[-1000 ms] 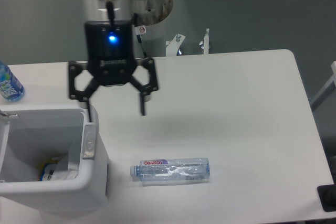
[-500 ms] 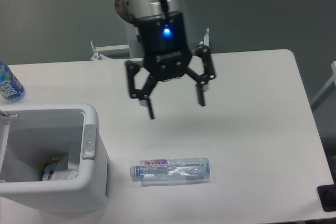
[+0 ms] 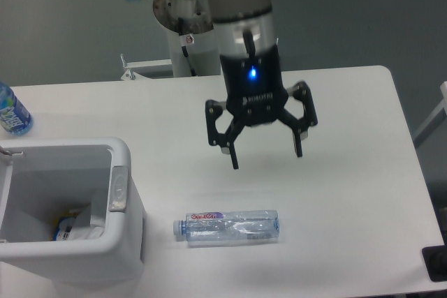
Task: Place the trash in the trash can
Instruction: 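Move the open gripper back over the clear water bottle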
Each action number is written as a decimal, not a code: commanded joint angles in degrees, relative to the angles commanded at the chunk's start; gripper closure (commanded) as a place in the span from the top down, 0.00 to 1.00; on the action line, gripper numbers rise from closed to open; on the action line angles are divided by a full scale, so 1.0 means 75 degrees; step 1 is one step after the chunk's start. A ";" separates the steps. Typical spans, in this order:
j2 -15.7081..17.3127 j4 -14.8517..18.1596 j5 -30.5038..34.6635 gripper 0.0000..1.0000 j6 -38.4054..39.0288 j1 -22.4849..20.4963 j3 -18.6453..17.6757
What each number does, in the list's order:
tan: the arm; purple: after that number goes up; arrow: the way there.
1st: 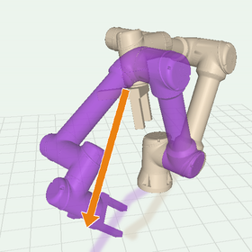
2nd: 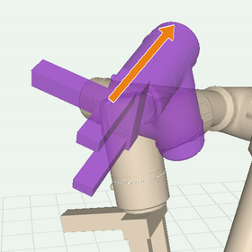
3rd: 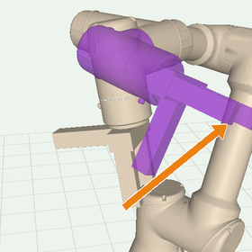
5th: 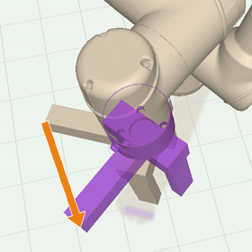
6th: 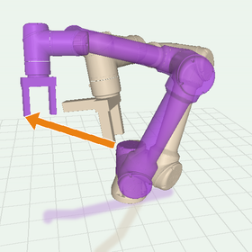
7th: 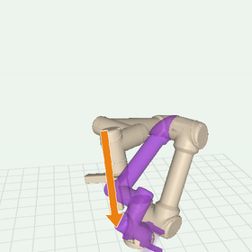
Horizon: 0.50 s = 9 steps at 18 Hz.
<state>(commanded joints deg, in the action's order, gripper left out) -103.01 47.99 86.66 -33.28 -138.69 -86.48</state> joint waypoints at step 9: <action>-0.0444 0.0035 0.0457 1.00 -0.3025 -0.0001 -0.0610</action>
<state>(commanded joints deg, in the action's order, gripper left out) -106.34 48.25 90.09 -55.96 -138.69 -91.05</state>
